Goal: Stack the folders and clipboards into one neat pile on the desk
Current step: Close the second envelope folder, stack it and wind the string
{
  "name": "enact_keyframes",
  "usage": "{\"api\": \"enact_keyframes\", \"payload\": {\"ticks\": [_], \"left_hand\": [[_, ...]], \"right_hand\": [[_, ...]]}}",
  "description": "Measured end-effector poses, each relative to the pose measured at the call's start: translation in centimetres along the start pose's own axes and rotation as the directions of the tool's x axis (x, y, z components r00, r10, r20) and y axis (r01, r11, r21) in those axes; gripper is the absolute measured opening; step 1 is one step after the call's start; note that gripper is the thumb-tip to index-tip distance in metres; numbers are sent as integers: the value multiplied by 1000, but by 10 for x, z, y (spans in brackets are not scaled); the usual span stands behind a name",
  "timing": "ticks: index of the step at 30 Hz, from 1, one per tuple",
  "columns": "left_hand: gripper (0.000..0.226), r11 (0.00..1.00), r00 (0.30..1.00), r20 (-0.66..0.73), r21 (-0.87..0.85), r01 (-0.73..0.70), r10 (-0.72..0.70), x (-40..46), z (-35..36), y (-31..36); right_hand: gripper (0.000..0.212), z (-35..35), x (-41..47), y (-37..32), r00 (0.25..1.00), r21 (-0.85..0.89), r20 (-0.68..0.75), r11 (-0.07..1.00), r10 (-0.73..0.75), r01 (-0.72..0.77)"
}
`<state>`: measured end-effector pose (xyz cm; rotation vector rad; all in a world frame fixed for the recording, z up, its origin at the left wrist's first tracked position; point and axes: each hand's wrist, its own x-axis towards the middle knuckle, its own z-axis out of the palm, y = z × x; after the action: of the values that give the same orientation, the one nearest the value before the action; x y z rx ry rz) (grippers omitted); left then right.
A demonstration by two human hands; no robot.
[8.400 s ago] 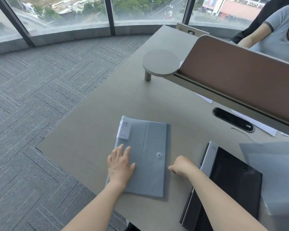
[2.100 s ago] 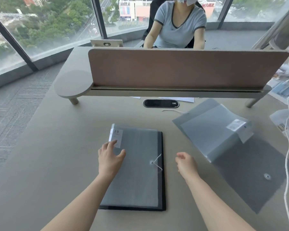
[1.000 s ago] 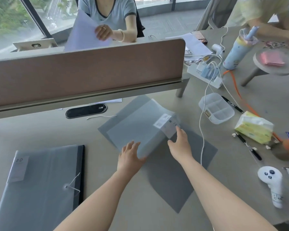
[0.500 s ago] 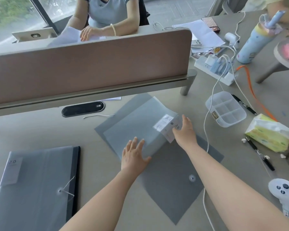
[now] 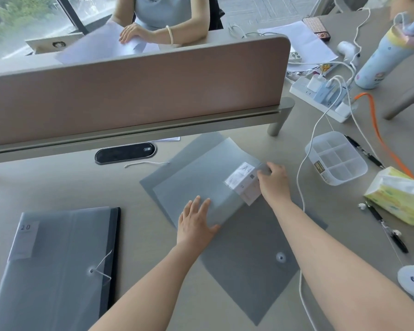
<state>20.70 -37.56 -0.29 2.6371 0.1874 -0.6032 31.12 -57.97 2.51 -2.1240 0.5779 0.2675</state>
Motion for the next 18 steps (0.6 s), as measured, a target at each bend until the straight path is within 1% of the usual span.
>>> {"api": "enact_keyframes", "payload": {"ticks": [4, 10, 14, 18], "left_hand": [[75, 997, 1000, -14, -79, 12, -13, -4, -9, 1], [77, 986, 997, -81, -164, -22, 9, -19, -30, 0], [74, 975, 984, -173, -207, -76, 40, -29, -43, 3], [70, 954, 961, -270, -267, -139, 64, -42, -57, 3]], "right_hand": [[28, 0, -8, -14, 995, 95, -81, 994, -51, 59], [14, 0, -37, -41, 976, 226, -152, 956, -155, 187], [8, 1, -62, -62, 961, 319, -165, 910, -223, 267], [8, 5, -92, -81, 945, 401, -159, 856, -286, 326]]}}
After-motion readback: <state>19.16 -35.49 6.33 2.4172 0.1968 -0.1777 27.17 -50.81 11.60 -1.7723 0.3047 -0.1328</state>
